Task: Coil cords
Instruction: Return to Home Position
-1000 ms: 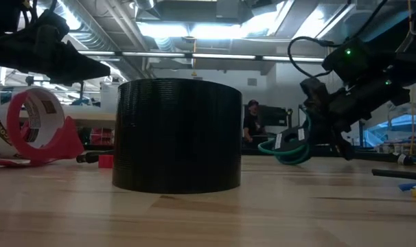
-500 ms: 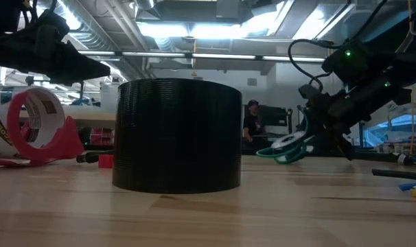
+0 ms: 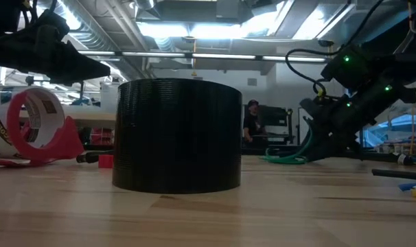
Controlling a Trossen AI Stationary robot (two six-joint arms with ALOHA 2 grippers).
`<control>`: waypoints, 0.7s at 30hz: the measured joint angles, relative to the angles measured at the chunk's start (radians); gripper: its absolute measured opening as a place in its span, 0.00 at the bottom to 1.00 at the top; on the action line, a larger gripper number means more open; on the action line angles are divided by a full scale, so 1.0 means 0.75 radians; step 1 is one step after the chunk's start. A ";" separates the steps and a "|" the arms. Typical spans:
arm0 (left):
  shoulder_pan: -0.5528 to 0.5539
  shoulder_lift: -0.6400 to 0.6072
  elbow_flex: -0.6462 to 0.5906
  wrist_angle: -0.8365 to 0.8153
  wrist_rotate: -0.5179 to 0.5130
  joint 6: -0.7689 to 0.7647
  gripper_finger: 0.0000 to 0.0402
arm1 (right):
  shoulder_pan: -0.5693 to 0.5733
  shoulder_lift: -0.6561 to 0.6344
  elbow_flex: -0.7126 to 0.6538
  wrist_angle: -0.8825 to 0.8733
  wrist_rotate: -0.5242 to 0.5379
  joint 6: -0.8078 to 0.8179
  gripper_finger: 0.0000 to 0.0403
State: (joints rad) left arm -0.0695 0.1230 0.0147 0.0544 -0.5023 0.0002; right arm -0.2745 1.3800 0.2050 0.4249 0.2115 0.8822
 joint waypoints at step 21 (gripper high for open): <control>0.000 0.000 0.000 0.000 0.000 0.000 0.20 | -0.004 -0.229 -0.013 -0.374 0.066 0.011 0.34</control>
State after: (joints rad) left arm -0.0695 0.1230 0.0147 0.0544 -0.5026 0.0002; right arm -0.2771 1.2079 0.1955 0.1445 0.2607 0.8901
